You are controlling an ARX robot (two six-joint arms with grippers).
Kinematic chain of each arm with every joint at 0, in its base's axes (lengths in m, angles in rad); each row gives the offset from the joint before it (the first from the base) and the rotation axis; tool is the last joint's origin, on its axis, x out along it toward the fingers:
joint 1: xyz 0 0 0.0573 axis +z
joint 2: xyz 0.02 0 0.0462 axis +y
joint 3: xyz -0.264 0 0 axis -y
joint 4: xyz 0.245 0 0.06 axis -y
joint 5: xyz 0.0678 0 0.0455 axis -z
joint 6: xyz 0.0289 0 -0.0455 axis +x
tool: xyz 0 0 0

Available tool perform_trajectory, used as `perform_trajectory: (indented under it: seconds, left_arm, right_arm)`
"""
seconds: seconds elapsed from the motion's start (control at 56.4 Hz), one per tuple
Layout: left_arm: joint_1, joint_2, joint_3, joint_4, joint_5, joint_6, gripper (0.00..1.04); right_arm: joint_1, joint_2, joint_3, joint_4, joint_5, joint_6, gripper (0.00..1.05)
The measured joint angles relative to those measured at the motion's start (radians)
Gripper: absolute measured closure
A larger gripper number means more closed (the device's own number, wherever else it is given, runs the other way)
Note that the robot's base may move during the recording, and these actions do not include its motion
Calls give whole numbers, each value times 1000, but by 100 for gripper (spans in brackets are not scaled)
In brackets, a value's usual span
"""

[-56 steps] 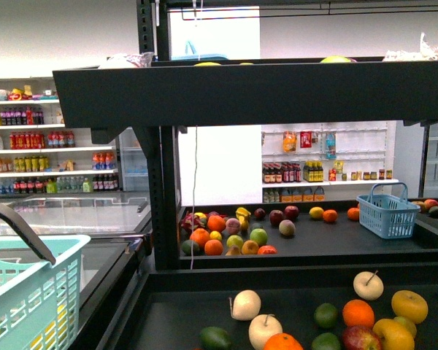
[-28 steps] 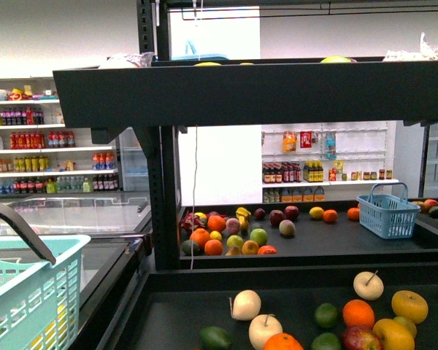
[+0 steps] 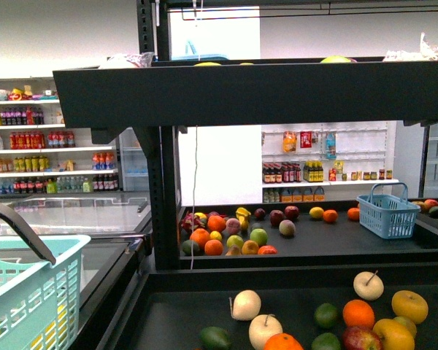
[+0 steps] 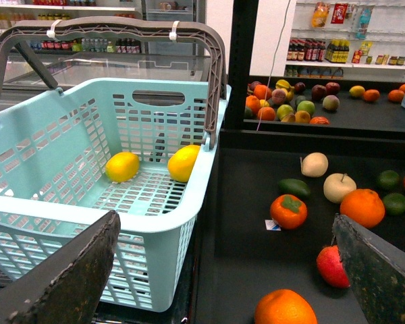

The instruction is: Pick lemon from shelf

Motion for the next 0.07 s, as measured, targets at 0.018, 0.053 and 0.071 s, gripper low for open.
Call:
perform_trajectory:
  seconds: [0.018, 0.053, 0.071]
  left_arm:
    - [0, 0, 0, 0, 0, 0, 8]
    - [0, 0, 0, 0, 0, 0, 8]
    - [0, 0, 0, 0, 0, 0, 8]
  right_arm:
    - [0, 0, 0, 0, 0, 0, 7]
    - [0, 0, 0, 0, 0, 0, 7]
    - [0, 0, 0, 0, 0, 0, 7]
